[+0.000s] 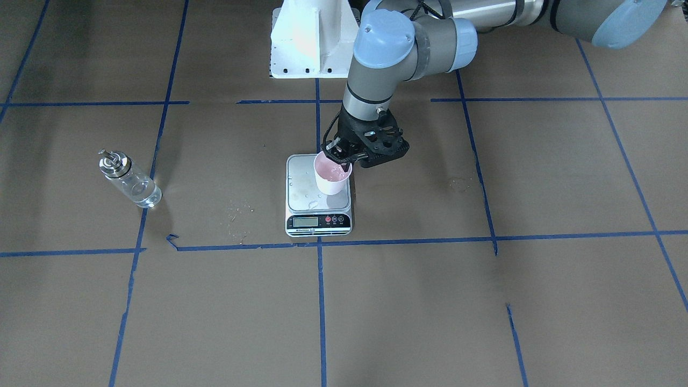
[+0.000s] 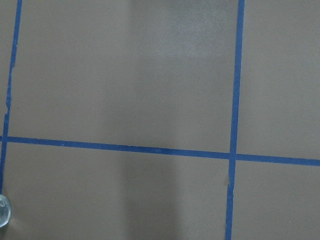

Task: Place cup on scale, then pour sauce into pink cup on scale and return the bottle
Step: 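Lift the pink cup with the left gripper and carry it onto the scale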

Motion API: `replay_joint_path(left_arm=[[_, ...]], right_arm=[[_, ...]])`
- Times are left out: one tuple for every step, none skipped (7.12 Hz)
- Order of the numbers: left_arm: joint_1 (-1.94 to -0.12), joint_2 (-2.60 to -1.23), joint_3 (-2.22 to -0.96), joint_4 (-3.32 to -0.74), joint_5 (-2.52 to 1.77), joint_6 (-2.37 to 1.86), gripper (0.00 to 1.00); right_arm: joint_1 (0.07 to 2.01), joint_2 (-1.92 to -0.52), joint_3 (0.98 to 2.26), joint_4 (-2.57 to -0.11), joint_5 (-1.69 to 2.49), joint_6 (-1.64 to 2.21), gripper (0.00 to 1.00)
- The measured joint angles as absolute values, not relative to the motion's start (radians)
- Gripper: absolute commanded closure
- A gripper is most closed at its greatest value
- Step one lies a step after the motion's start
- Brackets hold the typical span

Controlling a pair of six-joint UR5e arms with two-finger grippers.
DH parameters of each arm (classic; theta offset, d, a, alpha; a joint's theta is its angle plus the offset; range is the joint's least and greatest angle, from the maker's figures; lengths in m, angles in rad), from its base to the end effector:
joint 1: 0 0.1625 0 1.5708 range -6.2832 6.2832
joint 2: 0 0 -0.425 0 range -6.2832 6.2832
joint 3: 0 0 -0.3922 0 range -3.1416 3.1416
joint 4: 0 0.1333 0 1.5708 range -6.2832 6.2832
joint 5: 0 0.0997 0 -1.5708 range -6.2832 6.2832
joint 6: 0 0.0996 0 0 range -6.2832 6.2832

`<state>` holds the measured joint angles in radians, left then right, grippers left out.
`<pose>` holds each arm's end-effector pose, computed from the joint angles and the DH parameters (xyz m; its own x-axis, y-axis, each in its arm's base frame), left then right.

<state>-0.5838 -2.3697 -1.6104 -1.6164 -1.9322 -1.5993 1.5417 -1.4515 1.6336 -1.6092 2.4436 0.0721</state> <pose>0.5317 -0.4688 0.1492 0.5206 -0.3758 -0.7666 0.3024 0.9209 -0.2461 0.0411 -0.5456 0.5625 0.6396 -0.0568 0.7666 -0.0173 0.9960 0.0882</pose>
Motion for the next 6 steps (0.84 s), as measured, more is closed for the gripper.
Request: replay_joint_path(left_arm=[[-0.567,-2.382,-1.589,-1.636,-1.924,-1.608,1.0],[-0.555,-2.385,-1.573,-1.658,-1.914,-1.612,1.0],[-0.546,-2.384,-1.56,-1.672,-1.905,-1.613,1.0],[-0.543,-2.379,-1.554,-1.678,-1.9,-1.613,0.73],[-0.542,-2.375,-1.553,-1.68,-1.898,-1.612,0.01],[-0.542,-2.371,-1.557,-1.679,-1.898,-1.607,0.0]], right_arm=[[1.542,-1.451,1.634,-1.609,2.445,0.072,0.0],[1.543,-1.451,1.633,-1.609,2.446,0.072,0.0],[1.543,-1.45,1.632,-1.609,2.446,0.072,0.0],[1.543,-1.45,1.632,-1.609,2.447,0.072,0.0],[1.543,-1.45,1.632,-1.609,2.448,0.072,0.0],[1.543,-1.45,1.632,-1.609,2.448,0.072,0.0]])
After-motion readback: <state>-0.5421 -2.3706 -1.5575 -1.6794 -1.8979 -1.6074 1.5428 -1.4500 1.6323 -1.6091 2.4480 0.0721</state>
